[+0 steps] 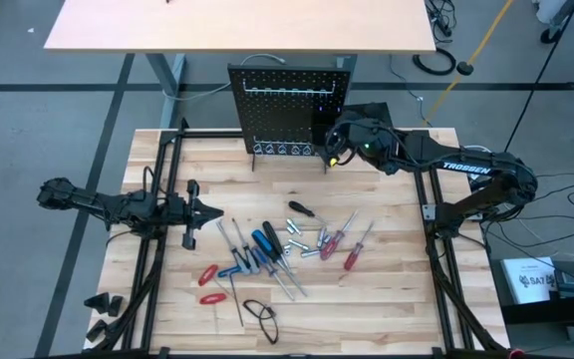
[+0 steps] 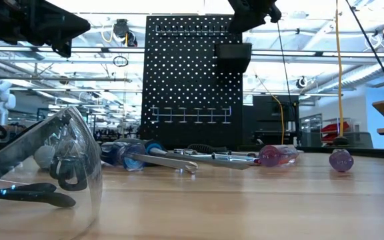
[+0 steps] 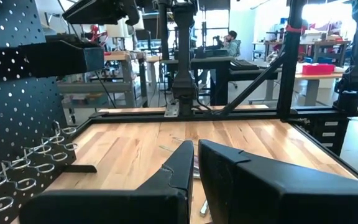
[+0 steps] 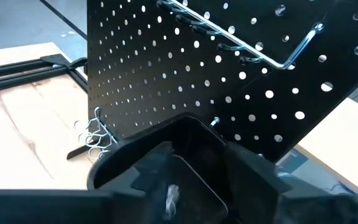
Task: Hang tools onto peg board
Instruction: Put the socket into the black bin on the pegboard, then put the extension bar into the black bin on the pegboard
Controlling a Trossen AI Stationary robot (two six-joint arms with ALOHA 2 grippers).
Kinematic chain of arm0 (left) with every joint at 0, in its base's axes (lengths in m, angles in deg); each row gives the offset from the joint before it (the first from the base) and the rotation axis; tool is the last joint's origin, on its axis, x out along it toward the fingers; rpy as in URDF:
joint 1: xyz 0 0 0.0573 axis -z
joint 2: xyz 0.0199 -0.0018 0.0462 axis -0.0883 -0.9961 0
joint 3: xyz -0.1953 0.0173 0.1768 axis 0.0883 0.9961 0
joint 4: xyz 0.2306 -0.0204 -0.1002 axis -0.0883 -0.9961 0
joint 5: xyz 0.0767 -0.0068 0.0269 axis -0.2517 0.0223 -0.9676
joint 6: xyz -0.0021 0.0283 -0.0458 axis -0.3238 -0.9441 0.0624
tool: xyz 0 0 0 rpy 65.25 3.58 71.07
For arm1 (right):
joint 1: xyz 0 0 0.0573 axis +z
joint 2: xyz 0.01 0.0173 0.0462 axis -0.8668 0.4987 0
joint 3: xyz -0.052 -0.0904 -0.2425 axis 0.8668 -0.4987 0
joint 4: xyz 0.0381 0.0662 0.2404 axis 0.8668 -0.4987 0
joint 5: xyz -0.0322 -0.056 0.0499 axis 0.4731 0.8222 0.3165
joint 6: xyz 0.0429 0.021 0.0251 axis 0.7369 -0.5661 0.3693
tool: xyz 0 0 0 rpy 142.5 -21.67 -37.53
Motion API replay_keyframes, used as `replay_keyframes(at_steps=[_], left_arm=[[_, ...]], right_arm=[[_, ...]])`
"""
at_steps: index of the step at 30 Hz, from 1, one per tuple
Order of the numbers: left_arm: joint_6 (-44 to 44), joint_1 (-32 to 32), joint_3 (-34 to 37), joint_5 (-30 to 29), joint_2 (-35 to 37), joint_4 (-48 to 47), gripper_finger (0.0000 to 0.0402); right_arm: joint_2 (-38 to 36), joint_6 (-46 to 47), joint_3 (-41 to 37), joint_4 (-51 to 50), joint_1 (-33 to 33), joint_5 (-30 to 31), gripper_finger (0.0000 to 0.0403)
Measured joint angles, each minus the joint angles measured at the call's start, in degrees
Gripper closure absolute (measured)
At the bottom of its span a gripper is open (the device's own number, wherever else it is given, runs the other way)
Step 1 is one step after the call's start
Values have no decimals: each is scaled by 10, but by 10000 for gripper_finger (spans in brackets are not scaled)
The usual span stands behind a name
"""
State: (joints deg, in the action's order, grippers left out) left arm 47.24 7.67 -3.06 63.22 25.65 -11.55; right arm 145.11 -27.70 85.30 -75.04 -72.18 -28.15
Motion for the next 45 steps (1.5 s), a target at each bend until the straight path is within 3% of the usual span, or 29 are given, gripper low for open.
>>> replay_keyframes(at_steps=[5,11,23,34,45], left_arm=[[0,0,0,0,0,0,369],[1,0,0,0,0,0,369],[0,0,0,-4,0,-13,369],[3,0,0,-47,0,-13,369],[5,0,0,-63,0,-11,369]], right_arm=[[0,0,0,0,0,0,217],[0,5,0,0,7,-8,216],[18,93,0,-45,79,-185,220],[105,163,-60,-49,189,-183,220],[215,230,-67,-1,197,-185,220]])
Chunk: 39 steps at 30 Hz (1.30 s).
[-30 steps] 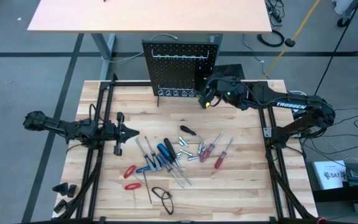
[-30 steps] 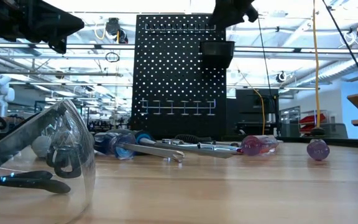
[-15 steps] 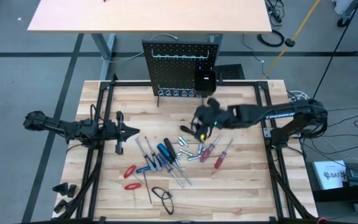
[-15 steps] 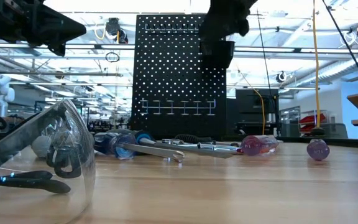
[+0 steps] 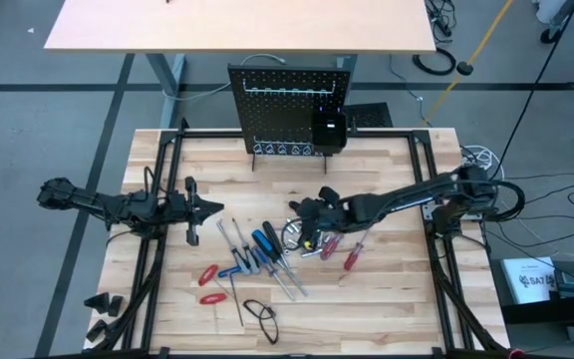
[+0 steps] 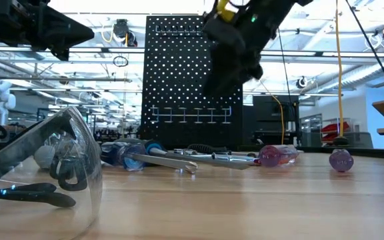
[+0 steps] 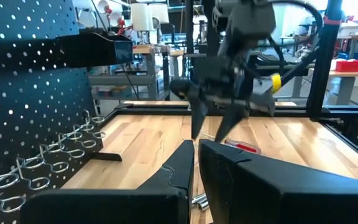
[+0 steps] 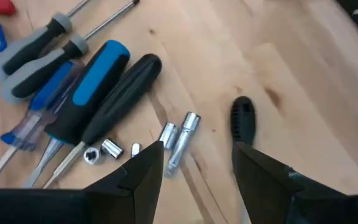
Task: Hang tools onto peg board
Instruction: Put the extension bar into the black bin on the pegboard
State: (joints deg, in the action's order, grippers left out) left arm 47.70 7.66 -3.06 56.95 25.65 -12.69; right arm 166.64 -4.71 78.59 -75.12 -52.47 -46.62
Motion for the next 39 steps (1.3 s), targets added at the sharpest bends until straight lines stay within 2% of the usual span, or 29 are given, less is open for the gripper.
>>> replay_keyframes(at_steps=[7,19,25,30,39], left_arm=[[0,0,0,0,0,0,369],[0,0,0,0,0,-1,369],[0,0,0,0,0,-1,369],[0,0,0,0,0,-1,369],[0,0,0,0,0,-1,369]], right_arm=[[61,0,0,83,0,-41,220],[129,0,0,156,0,-41,220],[144,0,0,155,0,-38,220],[144,1,0,156,0,-3,220],[144,41,0,133,0,5,220]])
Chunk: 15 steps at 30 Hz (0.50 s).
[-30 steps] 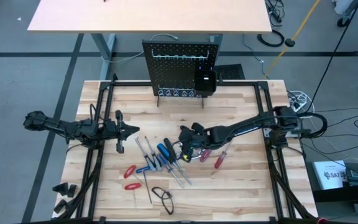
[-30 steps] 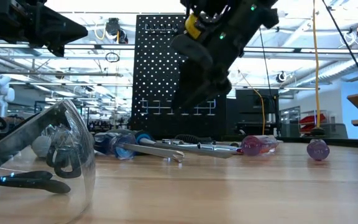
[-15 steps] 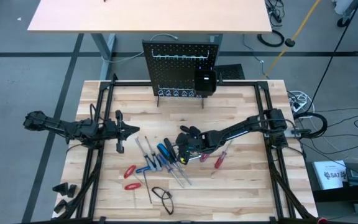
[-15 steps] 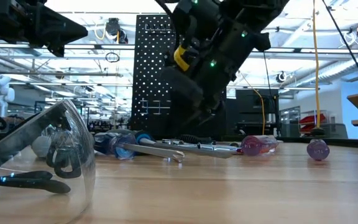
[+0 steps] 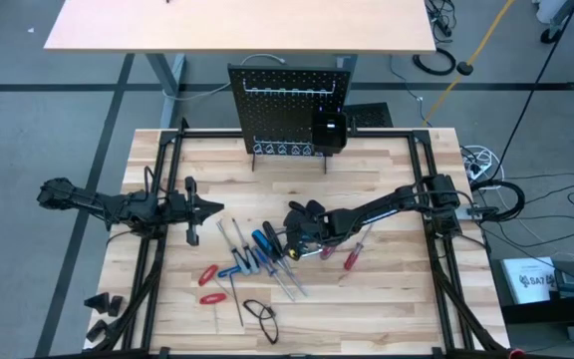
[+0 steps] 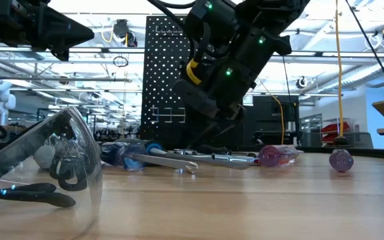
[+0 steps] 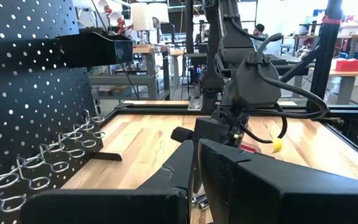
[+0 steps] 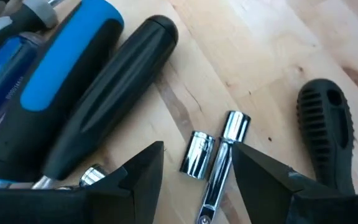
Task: Hang tools onto peg board
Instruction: Put the extension bar into the black bin on the pegboard
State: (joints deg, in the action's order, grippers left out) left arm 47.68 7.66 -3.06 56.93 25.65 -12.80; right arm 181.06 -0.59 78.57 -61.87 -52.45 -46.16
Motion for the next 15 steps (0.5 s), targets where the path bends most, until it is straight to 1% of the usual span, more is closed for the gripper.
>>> replay_keyframes(at_steps=[8,11,15], left_arm=[[0,0,0,0,0,0,369],[5,0,0,0,0,-2,369],[14,0,0,0,-1,-11,369]], right_arm=[[23,22,-1,15,0,8,220],[34,34,-1,13,1,1,221],[36,40,0,10,4,2,235]])
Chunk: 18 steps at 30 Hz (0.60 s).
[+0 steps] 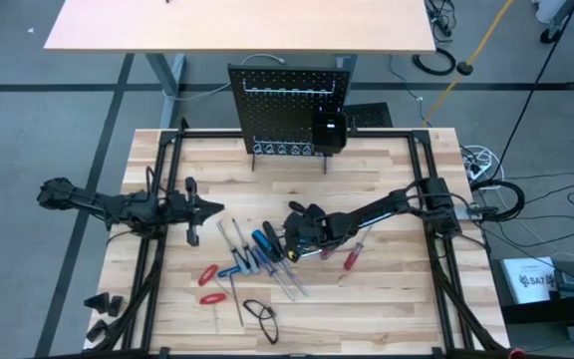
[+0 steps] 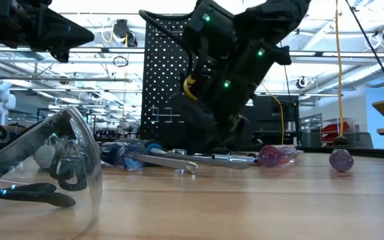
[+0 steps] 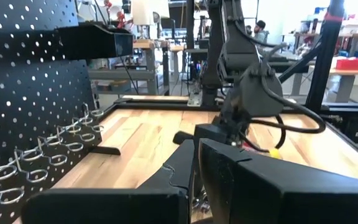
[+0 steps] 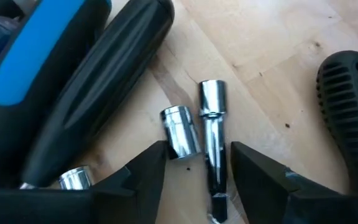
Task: Hang tools onto peg board
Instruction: Put the extension bar into the black bin on the pegboard
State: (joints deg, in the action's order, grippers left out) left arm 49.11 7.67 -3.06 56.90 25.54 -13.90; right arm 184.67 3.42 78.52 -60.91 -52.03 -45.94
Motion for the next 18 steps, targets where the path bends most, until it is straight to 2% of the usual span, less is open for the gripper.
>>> replay_keyframes(at_steps=[8,18], left_arm=[[0,0,0,-15,0,-6,369],[1,0,0,-15,0,-6,369]], right_arm=[[1,-6,0,3,3,4,279],[2,-8,-1,2,3,-1,255]])
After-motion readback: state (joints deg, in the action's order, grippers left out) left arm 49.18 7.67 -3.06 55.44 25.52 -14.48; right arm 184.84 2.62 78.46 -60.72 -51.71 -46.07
